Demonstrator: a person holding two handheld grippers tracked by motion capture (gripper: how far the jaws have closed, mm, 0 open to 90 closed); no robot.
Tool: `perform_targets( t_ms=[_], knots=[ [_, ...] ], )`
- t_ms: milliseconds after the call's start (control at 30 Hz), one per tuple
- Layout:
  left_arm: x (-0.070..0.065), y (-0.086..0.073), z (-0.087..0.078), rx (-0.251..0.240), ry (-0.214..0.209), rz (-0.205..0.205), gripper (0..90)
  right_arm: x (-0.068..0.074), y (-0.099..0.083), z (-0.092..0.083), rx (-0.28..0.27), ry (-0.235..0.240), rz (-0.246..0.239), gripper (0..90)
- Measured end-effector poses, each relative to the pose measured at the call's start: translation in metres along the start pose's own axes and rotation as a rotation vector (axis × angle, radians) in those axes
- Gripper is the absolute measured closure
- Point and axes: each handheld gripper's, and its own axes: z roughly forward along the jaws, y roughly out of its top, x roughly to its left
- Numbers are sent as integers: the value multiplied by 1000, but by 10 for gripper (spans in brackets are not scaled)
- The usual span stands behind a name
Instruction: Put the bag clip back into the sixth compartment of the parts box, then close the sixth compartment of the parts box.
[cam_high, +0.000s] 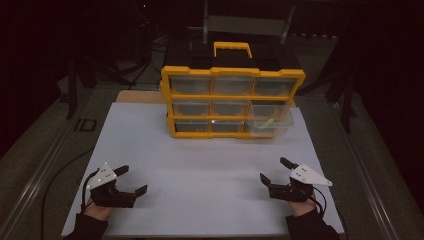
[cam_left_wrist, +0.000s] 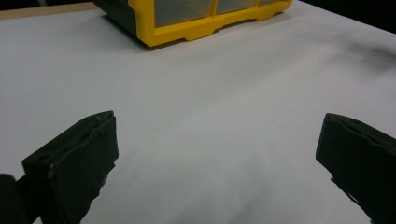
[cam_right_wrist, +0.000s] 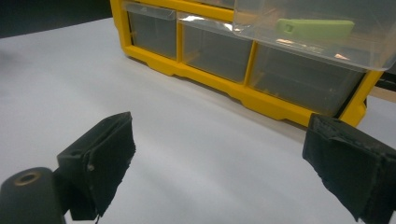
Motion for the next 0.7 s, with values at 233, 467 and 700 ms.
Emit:
perform_targets(
  t_ms=[233, 467, 700],
  knots=[
    [-1, -2, 1, -6, 5, 18, 0, 0, 0, 2, 5, 2, -2, 87],
    [0, -4, 1, -12, 8, 8, 0, 1, 0, 1, 3, 2, -7, 88],
    [1, -4, -3, -32, 14, -5, 0, 2, 2, 0, 2, 6, -10, 88]
  ],
)
